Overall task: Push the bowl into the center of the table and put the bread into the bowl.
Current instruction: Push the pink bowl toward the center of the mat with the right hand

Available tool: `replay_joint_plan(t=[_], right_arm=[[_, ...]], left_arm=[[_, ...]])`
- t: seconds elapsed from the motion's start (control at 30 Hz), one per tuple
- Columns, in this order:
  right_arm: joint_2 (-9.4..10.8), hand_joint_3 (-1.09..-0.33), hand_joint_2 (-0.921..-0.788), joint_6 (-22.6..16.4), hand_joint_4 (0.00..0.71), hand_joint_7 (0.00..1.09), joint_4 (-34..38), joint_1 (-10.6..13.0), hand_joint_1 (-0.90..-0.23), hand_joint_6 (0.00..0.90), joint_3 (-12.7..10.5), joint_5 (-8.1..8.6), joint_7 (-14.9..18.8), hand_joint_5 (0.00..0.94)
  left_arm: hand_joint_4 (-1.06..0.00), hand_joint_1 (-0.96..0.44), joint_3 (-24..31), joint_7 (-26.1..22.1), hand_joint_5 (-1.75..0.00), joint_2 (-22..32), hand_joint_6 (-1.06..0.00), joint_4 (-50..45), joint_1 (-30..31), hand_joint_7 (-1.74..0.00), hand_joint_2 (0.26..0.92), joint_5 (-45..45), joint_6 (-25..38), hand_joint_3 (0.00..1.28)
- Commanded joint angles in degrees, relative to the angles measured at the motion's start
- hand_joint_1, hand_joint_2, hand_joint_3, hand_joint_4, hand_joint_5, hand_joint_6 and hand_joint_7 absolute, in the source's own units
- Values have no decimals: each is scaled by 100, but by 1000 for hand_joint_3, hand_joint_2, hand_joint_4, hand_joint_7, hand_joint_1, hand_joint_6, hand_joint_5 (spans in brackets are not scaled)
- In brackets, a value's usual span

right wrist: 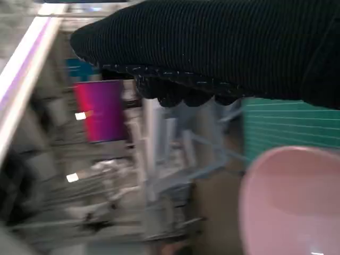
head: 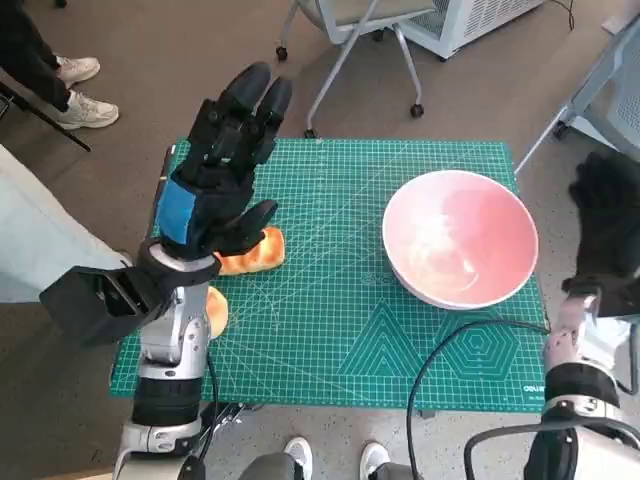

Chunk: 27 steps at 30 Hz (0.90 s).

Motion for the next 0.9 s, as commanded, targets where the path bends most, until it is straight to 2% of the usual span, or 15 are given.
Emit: replay_joint_plan(t=[0.03,0.3,0.47,0.57,0.73,0.9], right_arm=[[180,-930,-921,351,82,186,186,176,-565,155,-30,-69,-106,12],[452,-958,-921,727,106,186,243,115,-582,172,-75,-26,-24,17],[667,-972,-921,901,106,178,259,49,-572,164,-193,86,13,12],[775,-953,-921,990,106,182,263,2,-577,175,-285,143,46,10],[973,-937,-921,1104,111,189,250,-134,-571,193,-325,128,85,10],[1179,-879,-921,1208,126,190,242,-270,-592,195,-340,124,164,13]], left_arm=[[-102,-621,13,-25,-5,37,1,74,12,-393,921,24,-85,407],[-103,-621,37,-23,-5,69,1,20,48,-390,921,7,-83,406],[-104,-630,74,-33,-5,98,1,-2,93,-387,921,-23,-68,403],[-105,-633,92,-22,-5,118,1,-43,133,-385,921,-25,-69,401],[-105,-636,141,-10,-5,167,1,-119,192,-374,921,-50,-60,396],[-107,-637,183,-7,-5,218,1,-156,254,-366,921,-46,-78,393]])
